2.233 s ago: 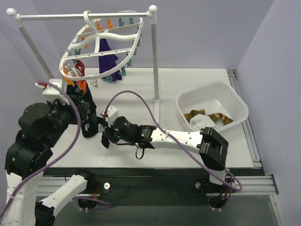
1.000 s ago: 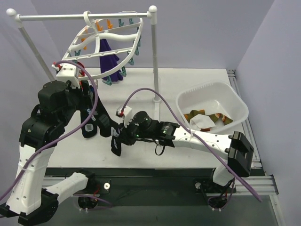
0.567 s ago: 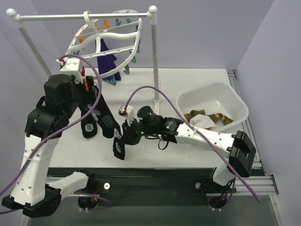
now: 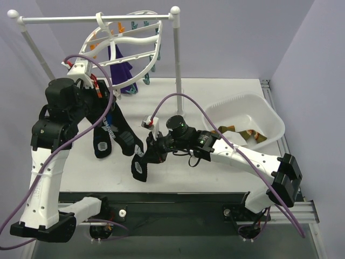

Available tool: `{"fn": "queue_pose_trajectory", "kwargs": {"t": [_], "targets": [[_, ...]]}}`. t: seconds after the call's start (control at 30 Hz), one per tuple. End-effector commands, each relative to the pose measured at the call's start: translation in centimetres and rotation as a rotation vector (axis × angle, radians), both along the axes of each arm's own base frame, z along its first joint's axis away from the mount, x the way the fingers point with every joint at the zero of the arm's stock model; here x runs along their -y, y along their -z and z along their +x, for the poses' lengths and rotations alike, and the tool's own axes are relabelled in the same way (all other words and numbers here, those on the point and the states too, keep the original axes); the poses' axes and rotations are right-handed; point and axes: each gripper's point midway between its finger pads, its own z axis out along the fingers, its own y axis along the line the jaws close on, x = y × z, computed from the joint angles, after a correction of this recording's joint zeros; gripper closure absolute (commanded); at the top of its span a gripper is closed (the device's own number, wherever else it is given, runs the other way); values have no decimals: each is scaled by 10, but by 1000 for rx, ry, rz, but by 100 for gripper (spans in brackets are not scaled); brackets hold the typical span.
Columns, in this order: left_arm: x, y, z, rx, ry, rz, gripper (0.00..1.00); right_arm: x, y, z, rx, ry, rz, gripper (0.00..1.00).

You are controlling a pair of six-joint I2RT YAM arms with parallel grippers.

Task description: Remove the socks clipped to the hanger

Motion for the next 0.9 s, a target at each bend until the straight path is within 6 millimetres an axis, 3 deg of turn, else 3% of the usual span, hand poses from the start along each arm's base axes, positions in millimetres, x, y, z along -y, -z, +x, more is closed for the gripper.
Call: {"fn": "queue_pose_trajectory", "kwargs": {"t": [0.0,0.2,0.4,0.57,0.83,0.87], "targets": [[13,-17,6,61,69,-56,24,0,-23,-6,24,-41,58,100],[7,-17,9,70,51,-59,30,0,-27,-6,28,-44,64,100],[4,-23,8,94,43,-66,51,0,-27,-6,24,-43,63,100],[4,-24,9,94,38,-70,63,0,-27,-6,25,-43,64,100],[-8,-31,5,113,-15,-47,100,2,-22,0,19,8,44,100],[-9,-31,3,114,-23,-44,100,2,-21,2,15,20,38,100]]}}
